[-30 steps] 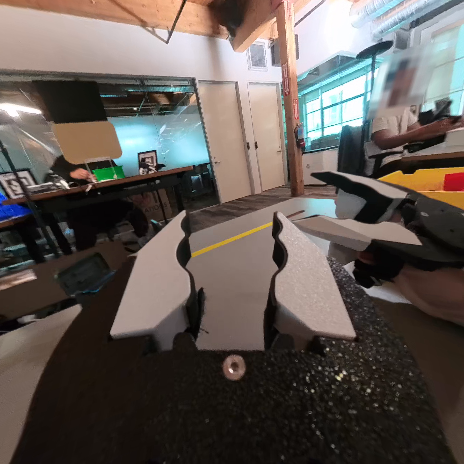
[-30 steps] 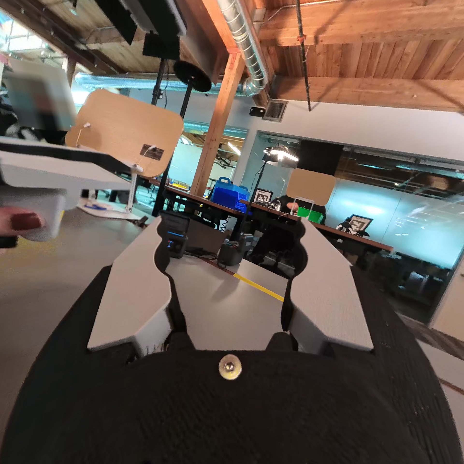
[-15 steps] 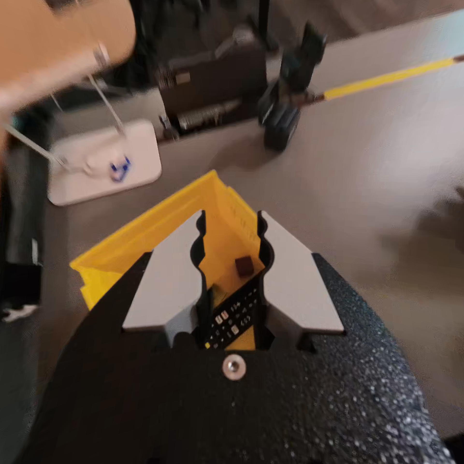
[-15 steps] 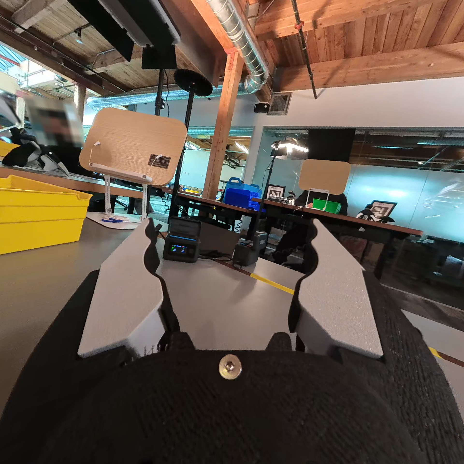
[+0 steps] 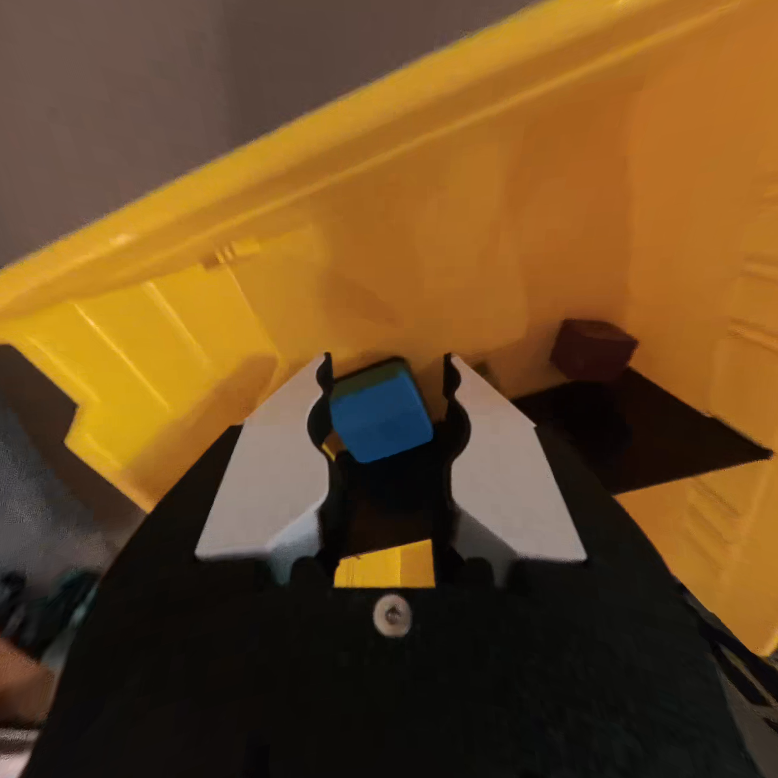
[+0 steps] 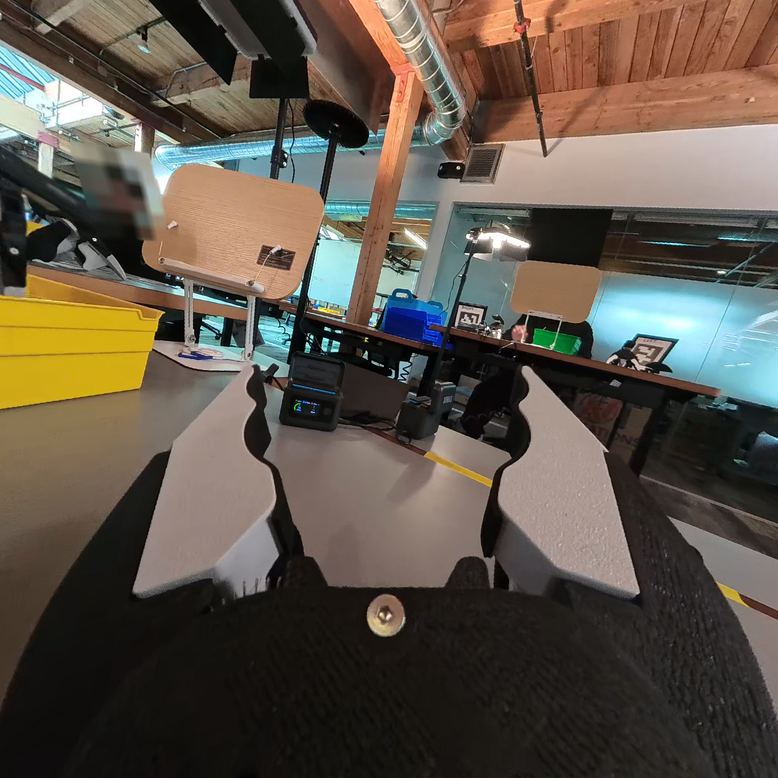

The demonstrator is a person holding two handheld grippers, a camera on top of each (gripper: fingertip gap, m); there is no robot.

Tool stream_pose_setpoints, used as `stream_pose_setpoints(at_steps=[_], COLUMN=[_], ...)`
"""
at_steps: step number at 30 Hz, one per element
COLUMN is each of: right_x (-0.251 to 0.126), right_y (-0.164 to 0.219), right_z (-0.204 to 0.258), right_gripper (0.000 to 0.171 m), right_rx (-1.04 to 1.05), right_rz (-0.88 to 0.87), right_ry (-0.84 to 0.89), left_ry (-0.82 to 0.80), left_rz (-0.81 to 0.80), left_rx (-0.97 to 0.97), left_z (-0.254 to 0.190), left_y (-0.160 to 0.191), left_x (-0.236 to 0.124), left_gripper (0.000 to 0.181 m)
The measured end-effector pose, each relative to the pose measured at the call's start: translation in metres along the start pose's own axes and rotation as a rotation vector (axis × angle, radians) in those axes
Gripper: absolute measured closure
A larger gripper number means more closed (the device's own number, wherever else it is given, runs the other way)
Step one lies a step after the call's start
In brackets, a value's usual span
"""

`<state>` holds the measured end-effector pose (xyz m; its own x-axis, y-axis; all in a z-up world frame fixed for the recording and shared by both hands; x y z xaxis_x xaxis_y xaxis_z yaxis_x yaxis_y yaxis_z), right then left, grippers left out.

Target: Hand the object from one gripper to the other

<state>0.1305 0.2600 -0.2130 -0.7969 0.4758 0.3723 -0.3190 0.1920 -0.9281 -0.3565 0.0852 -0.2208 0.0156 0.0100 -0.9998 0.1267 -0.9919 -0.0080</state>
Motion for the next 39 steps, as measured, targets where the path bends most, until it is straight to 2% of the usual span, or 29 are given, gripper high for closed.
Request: stream_pose_setpoints(at_steps=[1, 3, 5, 10, 19, 22, 25, 28, 33, 36, 39], right_x=[0.000, 0.000, 0.000, 0.001, 0.002, 0.002, 0.002, 0.002, 0.001, -0.002, -0.013], right_y=[0.000, 0.000, 0.000, 0.001, 0.002, 0.002, 0.002, 0.002, 0.002, -0.001, -0.007], right_z=[0.000, 0.000, 0.000, 0.002, 0.003, 0.002, 0.003, 0.005, 0.008, 0.012, 0.022], right_gripper=[0.056, 0.056, 0.057, 0.057, 0.058, 0.058, 0.058, 0.059, 0.062, 0.065, 0.073], right_rx=[0.000, 0.001, 0.001, -0.007, -0.010, -0.010, -0.012, -0.017, -0.019, -0.011, -0.045], right_rz=[0.001, 0.003, 0.003, 0.009, 0.016, 0.015, 0.015, 0.015, 0.014, 0.001, 0.004], right_ry=[-0.001, -0.001, -0.003, -0.010, -0.016, -0.015, -0.019, -0.029, -0.051, -0.084, -0.115], left_ry=[-0.001, -0.019, -0.007, -0.004, 0.056, 0.059, 0.069, 0.122, 0.445, 0.640, 0.782], left_rz=[0.069, 0.185, 0.226, 0.288, 0.034, -0.057, -0.242, -0.522, -1.018, -1.294, -1.501], left_rx=[-0.022, -0.065, -0.090, -0.112, 0.012, 0.020, 0.033, 0.098, 0.300, 0.394, 0.420], left_z=[0.001, 0.003, 0.000, 0.001, -0.011, -0.012, -0.020, -0.048, -0.145, -0.213, -0.272], left_y=[0.003, 0.009, 0.010, 0.013, -0.022, -0.027, -0.030, -0.031, -0.026, -0.021, -0.021], left_x=[0.004, 0.011, 0.016, 0.028, 0.020, 0.005, -0.030, -0.084, -0.163, -0.181, -0.168], left_gripper=[0.125, 0.112, 0.109, 0.124, 0.128, 0.129, 0.129, 0.129, 0.129, 0.129, 0.130])
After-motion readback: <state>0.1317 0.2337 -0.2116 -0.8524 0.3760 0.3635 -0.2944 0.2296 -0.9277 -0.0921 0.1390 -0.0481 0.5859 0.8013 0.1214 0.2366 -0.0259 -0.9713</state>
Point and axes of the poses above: each gripper's, where its closed fingertips meet, x out along the fingers, y out of its underside, z = x × y across the jaws, the point moved 8 cm from there along -x, back along the fingers, and after that the axes turned 15 degrees about x, right-handed, at the moved point
